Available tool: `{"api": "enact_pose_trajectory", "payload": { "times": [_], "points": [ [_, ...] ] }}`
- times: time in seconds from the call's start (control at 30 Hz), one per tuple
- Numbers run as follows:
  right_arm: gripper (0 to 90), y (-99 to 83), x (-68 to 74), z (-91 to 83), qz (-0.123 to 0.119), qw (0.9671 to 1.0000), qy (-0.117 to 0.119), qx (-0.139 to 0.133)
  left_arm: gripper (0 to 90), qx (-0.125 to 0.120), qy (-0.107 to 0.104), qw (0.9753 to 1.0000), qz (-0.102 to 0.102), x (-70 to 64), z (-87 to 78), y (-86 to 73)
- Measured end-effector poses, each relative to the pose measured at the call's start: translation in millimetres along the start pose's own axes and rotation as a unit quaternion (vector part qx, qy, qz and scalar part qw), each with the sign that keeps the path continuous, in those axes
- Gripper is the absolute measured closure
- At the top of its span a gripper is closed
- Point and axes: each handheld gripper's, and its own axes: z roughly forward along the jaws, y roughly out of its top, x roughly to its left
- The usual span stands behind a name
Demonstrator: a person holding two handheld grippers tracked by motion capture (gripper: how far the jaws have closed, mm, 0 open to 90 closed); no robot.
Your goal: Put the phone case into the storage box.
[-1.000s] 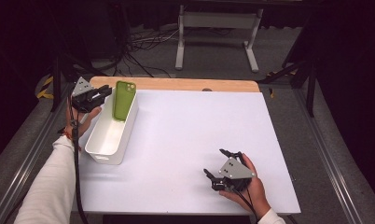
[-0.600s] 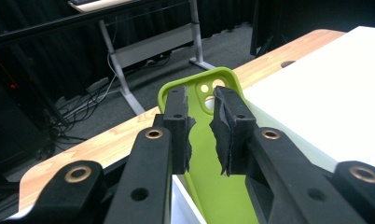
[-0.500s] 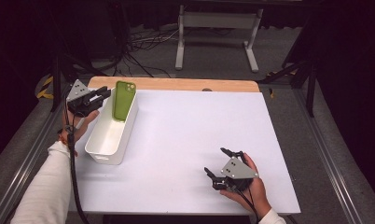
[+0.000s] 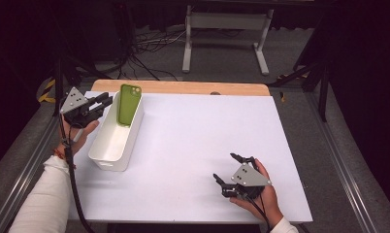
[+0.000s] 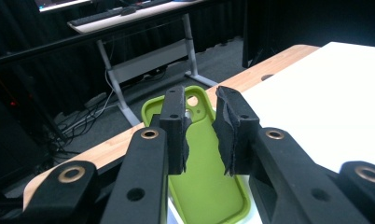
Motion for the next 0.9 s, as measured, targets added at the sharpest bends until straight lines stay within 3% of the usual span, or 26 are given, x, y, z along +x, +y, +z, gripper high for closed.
{"api": "enact_pose_trajectory", "payload": {
  "times": [0.57,0.6,0.9],
  "points": [
    [18.4,1.7,0.6,-1.2,0.002,1.0000,0.000,-0.006,66.6,-0.025,-0.016,0.9994,0.018,-24.2,-21.4,3.1],
    [18.4,1.8,0.5,-1.3,0.002,1.0000,-0.001,-0.006,65.6,-0.024,-0.013,0.9993,0.025,-27.8,-24.0,3.0],
    [18.4,2.2,0.5,-1.3,0.001,1.0000,0.000,-0.007,59.8,-0.032,-0.019,0.9989,0.028,-40.1,-32.8,3.3]
  ]
}}
